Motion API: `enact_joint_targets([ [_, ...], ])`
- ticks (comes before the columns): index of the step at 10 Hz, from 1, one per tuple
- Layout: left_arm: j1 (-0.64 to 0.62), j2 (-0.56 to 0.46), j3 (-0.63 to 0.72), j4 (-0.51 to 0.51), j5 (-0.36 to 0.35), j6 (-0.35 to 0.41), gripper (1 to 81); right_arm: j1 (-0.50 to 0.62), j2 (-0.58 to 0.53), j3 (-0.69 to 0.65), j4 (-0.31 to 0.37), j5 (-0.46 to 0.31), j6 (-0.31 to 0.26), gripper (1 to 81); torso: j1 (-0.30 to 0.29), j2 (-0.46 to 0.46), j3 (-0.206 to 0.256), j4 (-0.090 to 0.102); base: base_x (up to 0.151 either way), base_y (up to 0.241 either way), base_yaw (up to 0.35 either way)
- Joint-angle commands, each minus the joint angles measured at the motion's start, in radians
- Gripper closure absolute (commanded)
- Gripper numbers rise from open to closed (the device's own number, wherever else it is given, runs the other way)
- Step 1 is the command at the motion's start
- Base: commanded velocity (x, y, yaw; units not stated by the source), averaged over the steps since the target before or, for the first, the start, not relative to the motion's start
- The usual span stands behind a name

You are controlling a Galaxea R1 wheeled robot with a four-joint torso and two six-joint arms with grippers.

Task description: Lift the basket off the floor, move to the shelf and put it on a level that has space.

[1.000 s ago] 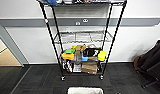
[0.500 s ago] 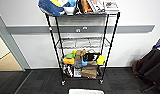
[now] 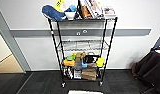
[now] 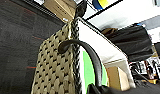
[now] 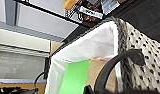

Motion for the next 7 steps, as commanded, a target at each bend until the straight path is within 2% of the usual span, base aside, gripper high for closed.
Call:
enact_joint_targets([
  [1, -0.101, -0.043, 0.082, -0.001, -0.112, -0.001, 81.1, 0.100, -0.049, 0.105, -0.038, 0.078, -0.002, 81.1, -0.063, 0.098, 0.000, 0.000, 0.000, 0.000, 0.000],
  [7, -0.086, -0.040, 0.088, 0.002, -0.087, 0.000, 81.1, 0.079, -0.053, 0.125, -0.040, 0.078, -0.002, 81.1, -0.195, 0.301, 0.001, 0.000, 0.000, 0.000, 0.000],
])
